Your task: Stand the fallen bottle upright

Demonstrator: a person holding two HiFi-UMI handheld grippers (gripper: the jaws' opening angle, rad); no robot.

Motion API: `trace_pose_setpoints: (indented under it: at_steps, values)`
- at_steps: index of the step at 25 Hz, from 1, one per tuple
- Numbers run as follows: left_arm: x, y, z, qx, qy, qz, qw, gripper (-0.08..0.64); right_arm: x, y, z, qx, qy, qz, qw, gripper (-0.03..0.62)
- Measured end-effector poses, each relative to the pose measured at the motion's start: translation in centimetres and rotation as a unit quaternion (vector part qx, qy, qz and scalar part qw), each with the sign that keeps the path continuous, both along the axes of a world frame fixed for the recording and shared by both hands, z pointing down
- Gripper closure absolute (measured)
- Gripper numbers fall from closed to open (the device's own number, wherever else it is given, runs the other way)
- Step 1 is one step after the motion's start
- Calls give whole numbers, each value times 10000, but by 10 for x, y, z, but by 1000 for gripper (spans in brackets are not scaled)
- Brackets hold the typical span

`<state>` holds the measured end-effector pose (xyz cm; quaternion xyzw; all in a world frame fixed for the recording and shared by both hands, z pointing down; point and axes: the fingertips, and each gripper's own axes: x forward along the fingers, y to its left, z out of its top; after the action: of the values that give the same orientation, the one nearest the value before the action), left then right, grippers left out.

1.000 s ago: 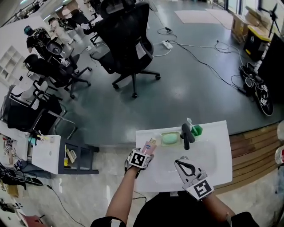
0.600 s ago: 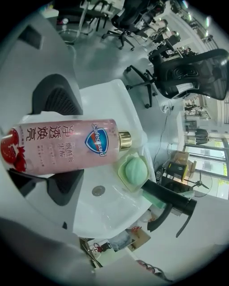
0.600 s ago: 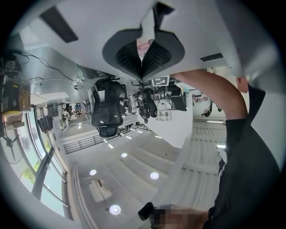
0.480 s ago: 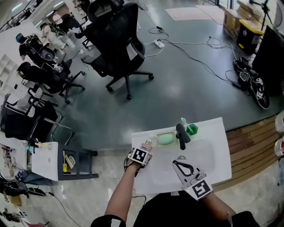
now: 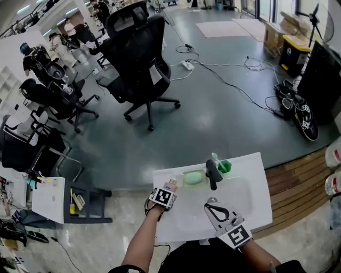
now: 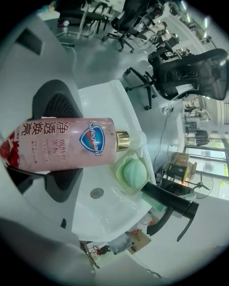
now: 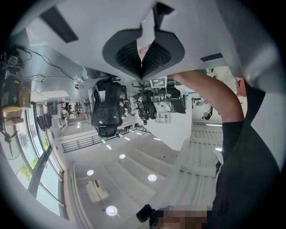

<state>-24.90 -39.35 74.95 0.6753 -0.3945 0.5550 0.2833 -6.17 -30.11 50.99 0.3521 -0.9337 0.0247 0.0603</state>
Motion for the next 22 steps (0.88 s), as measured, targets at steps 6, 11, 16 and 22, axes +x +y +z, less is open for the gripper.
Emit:
trace_pose_setpoints:
  at_steps: [6, 11, 16, 22]
  values:
    - [-4, 4, -3, 122, 97, -144, 9998, 247, -8, 12, -1, -20, 88, -238, 9997, 577]
    - [5, 12, -3, 195, 562, -191, 9980, 249, -17, 22, -4, 11, 141, -425, 9990, 577]
    - [9, 14, -14, 470, 728, -225, 9960, 249, -21, 27, -8, 165, 93, -415, 9990, 577]
    - [1, 22, -27, 758, 985, -361, 9916, 250, -32, 32, -8, 215, 65, -541, 9983, 577]
